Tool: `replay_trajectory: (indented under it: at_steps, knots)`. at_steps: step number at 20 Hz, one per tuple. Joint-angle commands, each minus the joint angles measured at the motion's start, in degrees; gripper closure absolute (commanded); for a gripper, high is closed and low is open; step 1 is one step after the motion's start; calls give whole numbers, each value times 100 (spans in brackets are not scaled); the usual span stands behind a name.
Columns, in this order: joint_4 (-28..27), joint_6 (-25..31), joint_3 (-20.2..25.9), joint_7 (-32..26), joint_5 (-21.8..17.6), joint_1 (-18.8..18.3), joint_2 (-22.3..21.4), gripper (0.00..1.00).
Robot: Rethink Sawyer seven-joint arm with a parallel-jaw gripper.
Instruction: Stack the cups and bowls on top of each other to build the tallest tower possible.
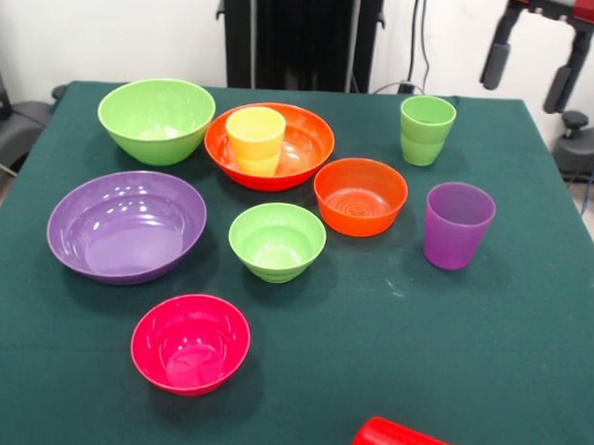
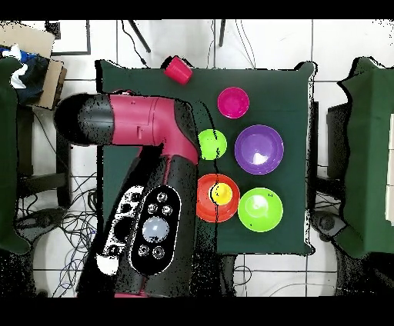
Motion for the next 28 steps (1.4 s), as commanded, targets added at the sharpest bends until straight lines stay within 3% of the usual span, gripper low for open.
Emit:
replay_trajectory:
  at_steps: [1,12,28]
  knots:
    - [346,81,832,-1402,-734,-330,22,0]
    - [98,217,1091,-1441,-1160,-652,41,0]
    - [-879,706,1488,-1715,-1665,-1199,368,0]
